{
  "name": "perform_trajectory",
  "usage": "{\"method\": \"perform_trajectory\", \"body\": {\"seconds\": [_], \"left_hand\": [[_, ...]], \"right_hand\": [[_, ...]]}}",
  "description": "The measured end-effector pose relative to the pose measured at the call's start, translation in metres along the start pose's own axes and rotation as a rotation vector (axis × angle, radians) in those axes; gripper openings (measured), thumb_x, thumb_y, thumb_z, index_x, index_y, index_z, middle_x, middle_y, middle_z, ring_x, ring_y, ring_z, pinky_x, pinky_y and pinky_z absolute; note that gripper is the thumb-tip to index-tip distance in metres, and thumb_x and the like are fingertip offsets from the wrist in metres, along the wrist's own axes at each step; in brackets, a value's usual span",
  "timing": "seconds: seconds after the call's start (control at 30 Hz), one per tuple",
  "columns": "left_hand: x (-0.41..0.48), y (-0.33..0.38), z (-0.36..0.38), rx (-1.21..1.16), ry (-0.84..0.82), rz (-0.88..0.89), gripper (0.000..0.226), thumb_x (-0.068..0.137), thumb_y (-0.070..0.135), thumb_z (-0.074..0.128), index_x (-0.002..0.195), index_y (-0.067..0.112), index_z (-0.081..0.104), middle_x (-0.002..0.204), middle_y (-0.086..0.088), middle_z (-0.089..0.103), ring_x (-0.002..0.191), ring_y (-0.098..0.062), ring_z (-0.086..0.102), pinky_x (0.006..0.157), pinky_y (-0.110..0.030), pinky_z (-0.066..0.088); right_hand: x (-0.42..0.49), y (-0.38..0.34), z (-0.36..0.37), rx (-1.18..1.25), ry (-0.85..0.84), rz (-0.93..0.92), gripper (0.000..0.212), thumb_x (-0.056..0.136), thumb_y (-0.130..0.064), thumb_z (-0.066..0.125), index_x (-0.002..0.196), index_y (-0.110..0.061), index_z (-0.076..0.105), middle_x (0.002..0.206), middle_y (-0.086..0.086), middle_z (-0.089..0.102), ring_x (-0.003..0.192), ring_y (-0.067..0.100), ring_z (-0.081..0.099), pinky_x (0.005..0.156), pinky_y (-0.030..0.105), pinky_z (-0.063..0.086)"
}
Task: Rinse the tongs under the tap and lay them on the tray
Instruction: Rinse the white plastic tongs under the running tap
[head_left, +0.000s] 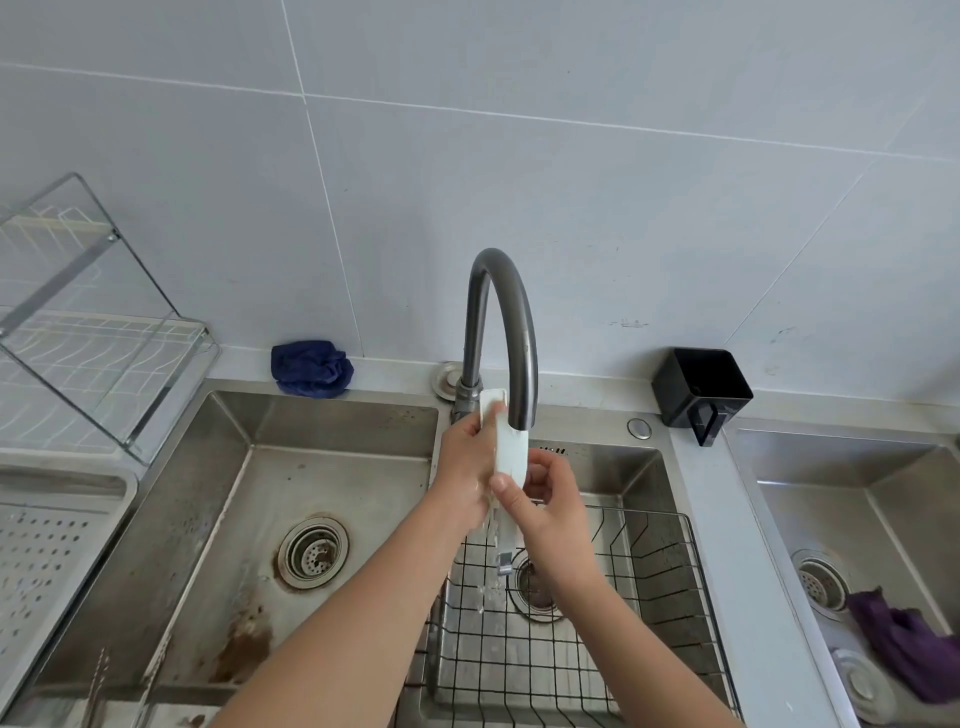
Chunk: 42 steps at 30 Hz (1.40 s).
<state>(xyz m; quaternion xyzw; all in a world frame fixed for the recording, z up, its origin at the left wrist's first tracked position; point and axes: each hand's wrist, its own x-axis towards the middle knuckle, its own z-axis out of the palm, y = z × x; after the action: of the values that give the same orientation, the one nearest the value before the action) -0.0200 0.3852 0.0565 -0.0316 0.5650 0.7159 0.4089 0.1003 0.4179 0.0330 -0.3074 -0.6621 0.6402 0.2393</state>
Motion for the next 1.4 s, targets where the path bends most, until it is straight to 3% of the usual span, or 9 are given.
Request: {"method": "perform_trajectory", "body": {"seconds": [0.13, 0.37, 0.7, 0.87, 0.97, 1.07, 1.2, 1.3, 1.4], "left_hand": [[-0.009, -0.005, -0.003, -0.039, -0.169, 0.039, 0.018, 0.098, 0.015, 0.064, 0.108, 0.002, 0.073, 0.073, -0.004, 0.07, 0.07, -0.021, 0.063, 0.061, -0.031, 0.051], [-0.026, -0.025, -0.014, 0.005, -0.293, 0.086, 0.015, 0.083, 0.03, 0.069, 0.086, 0.02, 0.08, 0.078, -0.002, 0.073, 0.088, -0.027, 0.068, 0.072, -0.036, 0.058], [-0.028, -0.004, -0.024, -0.115, -0.327, 0.121, 0.01, 0.085, 0.017, 0.069, 0.09, 0.009, 0.073, 0.079, -0.007, 0.067, 0.074, -0.022, 0.062, 0.065, -0.032, 0.055], [-0.021, 0.011, -0.029, -0.165, -0.299, 0.156, 0.018, 0.094, 0.012, 0.061, 0.109, 0.008, 0.07, 0.082, -0.01, 0.058, 0.074, -0.023, 0.058, 0.07, -0.037, 0.052], [-0.019, 0.015, -0.037, -0.203, -0.262, 0.154, 0.011, 0.088, 0.012, 0.067, 0.096, 0.014, 0.073, 0.073, -0.002, 0.058, 0.068, -0.017, 0.062, 0.064, -0.034, 0.056], [-0.018, 0.015, -0.04, -0.207, -0.244, 0.137, 0.011, 0.084, 0.014, 0.069, 0.083, 0.022, 0.076, 0.071, 0.002, 0.06, 0.071, -0.016, 0.062, 0.075, -0.037, 0.054], [-0.018, 0.012, -0.039, -0.074, -0.213, 0.225, 0.012, 0.084, 0.021, 0.074, 0.094, 0.024, 0.07, 0.077, 0.001, 0.071, 0.074, -0.019, 0.071, 0.063, -0.036, 0.058], [-0.015, 0.011, -0.034, 0.192, -0.088, 0.332, 0.032, 0.077, 0.028, 0.073, 0.108, 0.036, 0.065, 0.081, 0.013, 0.072, 0.075, -0.003, 0.07, 0.061, -0.019, 0.055], [-0.01, 0.014, -0.033, 0.189, -0.082, 0.236, 0.035, 0.074, 0.022, 0.071, 0.108, 0.022, 0.062, 0.087, -0.003, 0.065, 0.079, -0.012, 0.069, 0.066, -0.029, 0.055]], "right_hand": [[0.0, 0.004, -0.013, 0.007, -0.032, 0.05, 0.063, 0.069, -0.06, 0.081, 0.118, -0.025, 0.063, 0.11, -0.009, 0.075, 0.103, 0.007, 0.07, 0.084, 0.024, 0.055], [-0.015, 0.019, -0.035, 0.105, -0.25, 0.142, 0.08, 0.074, -0.059, 0.083, 0.139, -0.023, 0.054, 0.137, 0.004, 0.067, 0.131, 0.022, 0.06, 0.11, 0.045, 0.046], [-0.004, 0.007, -0.028, 0.101, -0.327, 0.141, 0.074, 0.08, -0.066, 0.074, 0.138, -0.022, 0.058, 0.133, 0.002, 0.07, 0.126, 0.02, 0.063, 0.111, 0.048, 0.046], [0.013, 0.002, -0.016, 0.138, -0.301, 0.17, 0.062, 0.09, -0.07, 0.06, 0.123, -0.018, 0.068, 0.121, 0.019, 0.071, 0.115, 0.044, 0.065, 0.101, 0.053, 0.055], [0.022, -0.003, -0.008, 0.165, -0.306, 0.234, 0.065, 0.093, -0.077, 0.044, 0.12, -0.026, 0.072, 0.118, 0.014, 0.075, 0.111, 0.033, 0.071, 0.091, 0.04, 0.06], [0.032, -0.003, 0.003, 0.114, -0.303, 0.274, 0.079, 0.09, -0.085, 0.032, 0.107, -0.021, 0.074, 0.098, 0.016, 0.078, 0.09, 0.032, 0.075, 0.079, 0.044, 0.061], [0.041, -0.002, 0.015, 0.098, -0.287, 0.312, 0.08, 0.093, -0.078, 0.032, 0.101, -0.007, 0.07, 0.069, 0.017, 0.069, 0.057, 0.029, 0.066, 0.051, 0.034, 0.055], [0.04, 0.0, 0.017, 0.074, -0.292, 0.319, 0.069, 0.096, -0.073, 0.035, 0.112, -0.012, 0.064, 0.061, 0.018, 0.063, 0.044, 0.027, 0.061, 0.04, 0.029, 0.051], [0.035, 0.0, 0.016, 0.15, -0.372, 0.4, 0.061, 0.091, -0.076, 0.046, 0.109, -0.02, 0.064, 0.065, 0.014, 0.062, 0.042, 0.024, 0.059, 0.039, 0.027, 0.048]]}}
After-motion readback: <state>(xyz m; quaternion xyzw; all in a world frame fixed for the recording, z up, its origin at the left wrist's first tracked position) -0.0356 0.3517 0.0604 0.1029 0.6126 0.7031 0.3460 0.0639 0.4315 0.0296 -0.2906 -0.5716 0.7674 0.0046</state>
